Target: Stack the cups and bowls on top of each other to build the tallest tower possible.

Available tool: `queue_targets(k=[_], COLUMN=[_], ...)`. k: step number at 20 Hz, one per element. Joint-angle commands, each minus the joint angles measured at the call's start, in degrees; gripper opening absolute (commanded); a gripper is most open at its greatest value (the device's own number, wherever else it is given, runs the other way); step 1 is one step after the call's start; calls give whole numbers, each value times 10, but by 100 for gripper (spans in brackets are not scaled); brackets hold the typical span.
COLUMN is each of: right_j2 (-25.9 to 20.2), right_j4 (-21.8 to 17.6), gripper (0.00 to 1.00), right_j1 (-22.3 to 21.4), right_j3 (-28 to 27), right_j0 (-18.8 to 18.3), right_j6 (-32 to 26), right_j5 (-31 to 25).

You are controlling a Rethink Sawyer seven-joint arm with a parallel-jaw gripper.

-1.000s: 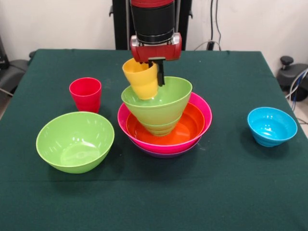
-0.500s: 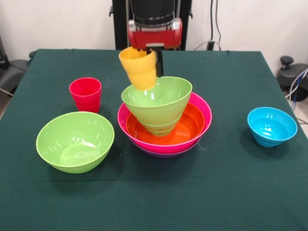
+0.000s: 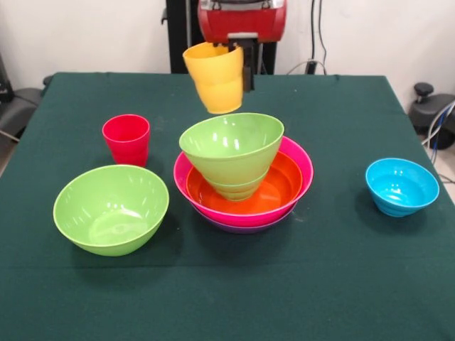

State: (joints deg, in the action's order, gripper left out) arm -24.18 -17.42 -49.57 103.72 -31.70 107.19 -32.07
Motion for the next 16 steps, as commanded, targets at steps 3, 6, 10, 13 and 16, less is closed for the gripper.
queue_targets(k=[3,6,10,13,16], right_j2=[8,17,19,20,21], right_j4=[40,35,29,27,31], gripper=[0,0,0,0,0], right_j1=[-27,-16,-8,-10,-12], right_j3=[-8,-11,-5,3,11], right_j0=[26,31,22,17,12], right_j6=[41,42,32,28,30], right_j5=[-95,-82,-65,-58,-53])
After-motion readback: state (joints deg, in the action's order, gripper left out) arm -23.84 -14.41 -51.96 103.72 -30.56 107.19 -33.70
